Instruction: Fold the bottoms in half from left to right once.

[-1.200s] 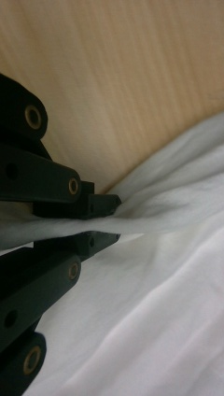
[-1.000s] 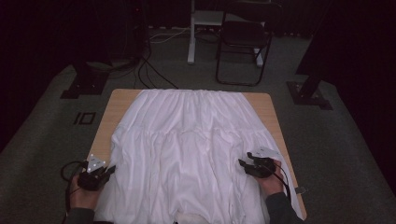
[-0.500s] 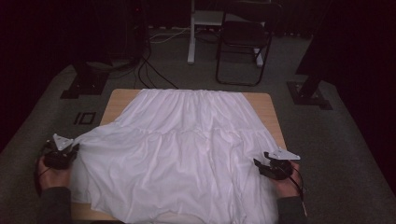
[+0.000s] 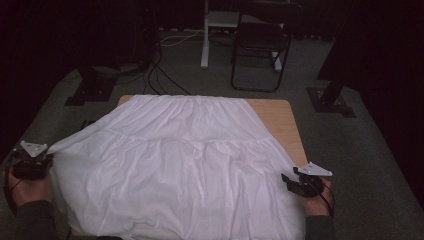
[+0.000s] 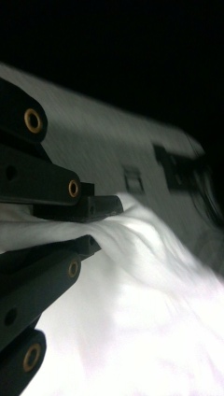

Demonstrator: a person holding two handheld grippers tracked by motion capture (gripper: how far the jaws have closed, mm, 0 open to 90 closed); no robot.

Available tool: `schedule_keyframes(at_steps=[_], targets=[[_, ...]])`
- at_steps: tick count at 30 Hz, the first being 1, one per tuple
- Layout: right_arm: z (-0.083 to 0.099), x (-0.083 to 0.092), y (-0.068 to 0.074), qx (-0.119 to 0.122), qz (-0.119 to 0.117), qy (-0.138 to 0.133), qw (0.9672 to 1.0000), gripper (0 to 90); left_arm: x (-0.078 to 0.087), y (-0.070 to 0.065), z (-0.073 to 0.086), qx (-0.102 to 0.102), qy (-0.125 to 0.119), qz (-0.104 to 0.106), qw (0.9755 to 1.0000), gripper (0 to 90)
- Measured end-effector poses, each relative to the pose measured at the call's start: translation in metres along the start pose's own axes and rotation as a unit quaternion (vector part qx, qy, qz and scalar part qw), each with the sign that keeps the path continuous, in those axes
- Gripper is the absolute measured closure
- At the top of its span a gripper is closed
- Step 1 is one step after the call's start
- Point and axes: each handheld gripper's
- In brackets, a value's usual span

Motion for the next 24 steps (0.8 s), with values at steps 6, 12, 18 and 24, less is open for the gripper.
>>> schedule_keyframes(at_steps=[6,12,18,24], targets=[[0.002,0.002,0.0,-0.005,0.002,-0.004,1.0,41.0,0.027,-0.056,-0.021,-0.027,-0.064,0.143,0.9873,86.9],[0.006,-0.006,0.002,-0.008,-0.004,0.007,0.9999,41.0,0.045,-0.111,-0.046,-0.071,-0.097,0.244,0.9624,86.9],[0.007,-0.018,0.012,0.012,-0.011,0.03,0.9994,40.7,0.05,-0.166,-0.064,-0.103,-0.112,0.325,0.9333,86.9],[0.009,-0.026,0.016,0.013,-0.021,0.038,0.999,40.2,0.051,-0.208,-0.079,-0.119,-0.118,0.387,0.9067,86.9]])
Point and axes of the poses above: each handheld gripper's, and its own axes: x roughly backward along the jaws, z roughly out of its underside, y roughly to its left, and after that the axes turned 2 degrees about z, right-handed
